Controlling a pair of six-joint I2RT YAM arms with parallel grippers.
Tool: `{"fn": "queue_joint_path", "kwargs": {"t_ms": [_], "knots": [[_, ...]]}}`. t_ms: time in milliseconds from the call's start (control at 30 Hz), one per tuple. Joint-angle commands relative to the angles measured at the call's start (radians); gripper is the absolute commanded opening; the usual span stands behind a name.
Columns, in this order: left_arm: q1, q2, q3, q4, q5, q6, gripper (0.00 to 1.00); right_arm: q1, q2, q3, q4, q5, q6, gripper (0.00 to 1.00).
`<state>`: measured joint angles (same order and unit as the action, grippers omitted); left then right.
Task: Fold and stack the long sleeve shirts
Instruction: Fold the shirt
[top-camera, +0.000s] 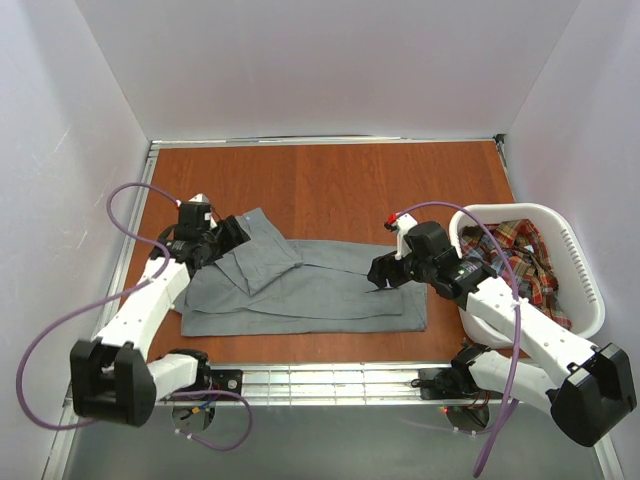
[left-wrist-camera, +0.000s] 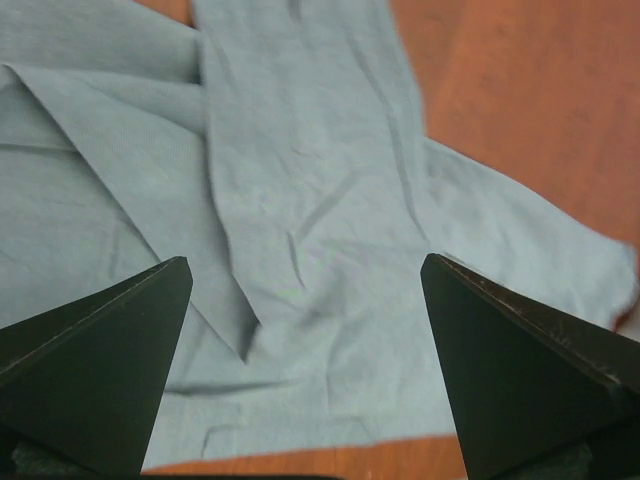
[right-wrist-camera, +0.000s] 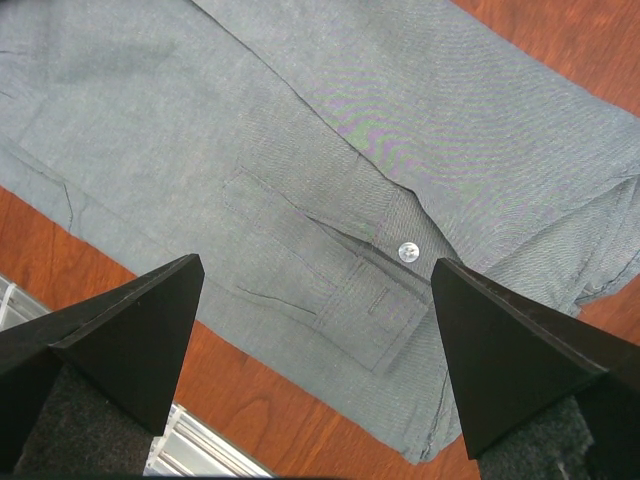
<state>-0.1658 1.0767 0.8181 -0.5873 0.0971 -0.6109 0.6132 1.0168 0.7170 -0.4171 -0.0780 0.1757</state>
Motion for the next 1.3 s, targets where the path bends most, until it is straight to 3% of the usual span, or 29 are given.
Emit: {"fn": "queue_joint_path", "kwargs": {"t_ms": [0,167,367,533,867,1067,1200,1267], "knots": [[0.009,0.121,0.03,0.068,-0.18,-0.038,0.88,0.005,-0.026,0.018,-0.008,0.006,0.002,0.87],[0.089,0.354,0.099,0.201,-0.174,0.028,0.83,0.007,-0.026,0.024,-0.006,-0.023,0.007,0.87],[0.103,0.635,0.271,0.251,-0.184,0.115,0.58,0.01,-0.015,0.025,-0.002,-0.029,-0.001,0.87],[0.103,0.773,0.368,0.245,-0.175,0.149,0.57,0.008,-0.011,0.016,0.009,-0.032,0.001,0.87],[0.095,0.876,0.392,0.241,-0.16,0.152,0.53,0.008,-0.009,0.012,0.012,-0.031,0.004,0.87],[0.052,0.927,0.404,0.218,-0.184,0.143,0.32,0.008,-0.015,0.004,0.012,-0.022,0.007,0.87],[0.038,0.956,0.427,0.179,-0.226,0.125,0.05,0.008,-0.014,0.012,0.012,-0.023,0.004,0.87],[0.038,0.956,0.428,0.175,-0.234,0.126,0.0,0.01,-0.014,0.015,0.011,-0.025,0.004,0.87]]}}
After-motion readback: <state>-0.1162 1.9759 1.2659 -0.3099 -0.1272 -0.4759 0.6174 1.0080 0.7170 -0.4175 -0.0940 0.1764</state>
